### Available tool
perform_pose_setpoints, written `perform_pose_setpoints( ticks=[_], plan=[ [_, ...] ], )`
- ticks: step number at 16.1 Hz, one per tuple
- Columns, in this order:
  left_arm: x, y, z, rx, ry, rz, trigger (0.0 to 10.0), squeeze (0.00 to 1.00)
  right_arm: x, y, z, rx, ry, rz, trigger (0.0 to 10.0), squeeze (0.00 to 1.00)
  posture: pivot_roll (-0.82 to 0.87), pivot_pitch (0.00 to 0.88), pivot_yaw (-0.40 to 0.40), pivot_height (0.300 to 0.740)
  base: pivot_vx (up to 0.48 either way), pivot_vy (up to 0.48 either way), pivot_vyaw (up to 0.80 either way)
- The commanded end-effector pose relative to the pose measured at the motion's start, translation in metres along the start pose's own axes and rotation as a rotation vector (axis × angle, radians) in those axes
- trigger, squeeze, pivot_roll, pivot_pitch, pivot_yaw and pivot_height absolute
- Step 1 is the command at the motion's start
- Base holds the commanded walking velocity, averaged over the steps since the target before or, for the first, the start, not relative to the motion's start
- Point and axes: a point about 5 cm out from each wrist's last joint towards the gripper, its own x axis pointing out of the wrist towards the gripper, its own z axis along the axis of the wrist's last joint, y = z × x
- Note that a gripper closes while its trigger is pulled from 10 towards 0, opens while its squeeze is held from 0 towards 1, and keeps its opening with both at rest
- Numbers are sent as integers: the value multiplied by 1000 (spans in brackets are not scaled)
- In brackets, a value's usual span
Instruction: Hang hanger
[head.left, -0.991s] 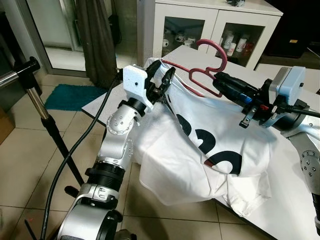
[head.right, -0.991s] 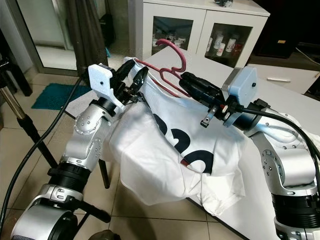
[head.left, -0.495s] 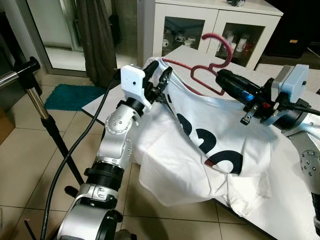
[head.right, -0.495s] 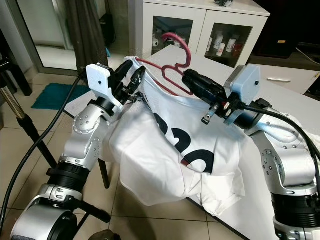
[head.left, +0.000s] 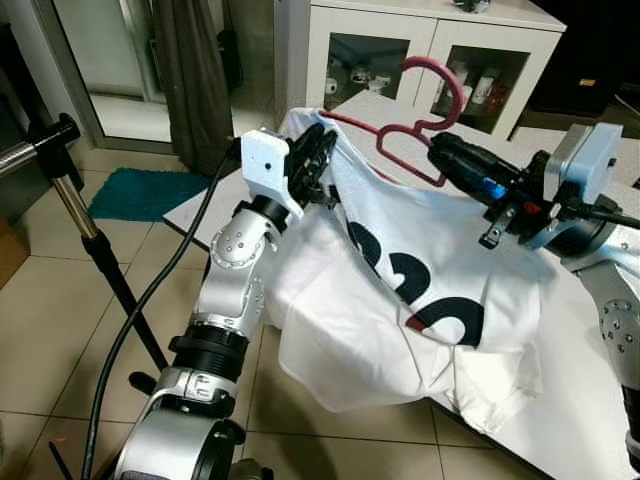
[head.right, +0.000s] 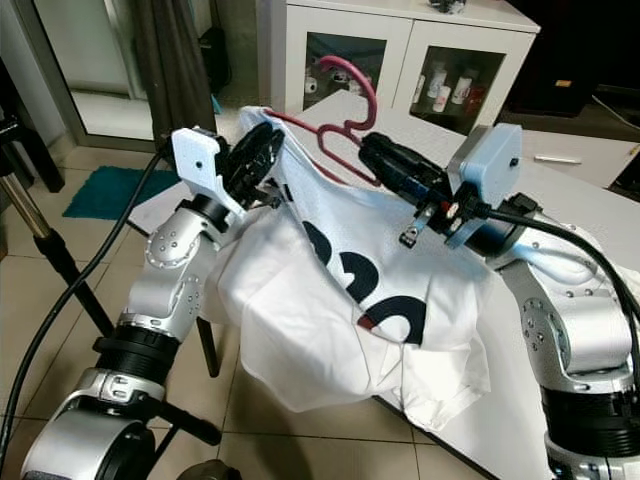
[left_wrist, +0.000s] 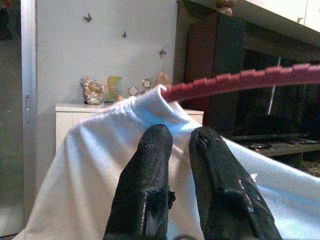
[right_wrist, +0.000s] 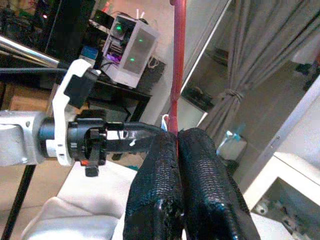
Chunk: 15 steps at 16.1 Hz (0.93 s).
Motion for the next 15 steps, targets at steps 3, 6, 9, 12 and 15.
perform_pose_setpoints(
  ticks=[3, 6, 9, 12, 15],
  plan=[
    [4, -6, 5, -12, -25, -43, 10000, 537, 4, 7, 6, -6, -26, 25, 0, 0, 31, 0, -30, 723, 0, 0, 0],
    [3, -14, 4, -38, -23, -96, 10000, 1000, 4, 5, 5, -19, -18, 7, 0, 0, 32, 0, -30, 723, 0, 0, 0],
    [0, -24, -2, -50, 4, -118, 10000, 0, 4, 2, 1, -29, 5, -22, 0, 0, 34, 0, -31, 723, 0, 0, 0],
    [-1, -24, -4, -45, 13, -101, 10000, 0, 5, 2, 1, -25, -2, -23, 0, 0, 36, 0, -32, 723, 0, 0, 0],
    [2, -9, 2, -33, -4, -37, 3490, 0, 6, 2, 3, -23, -12, -18, 0, 0, 35, 0, -34, 723, 0, 0, 0]
  ],
)
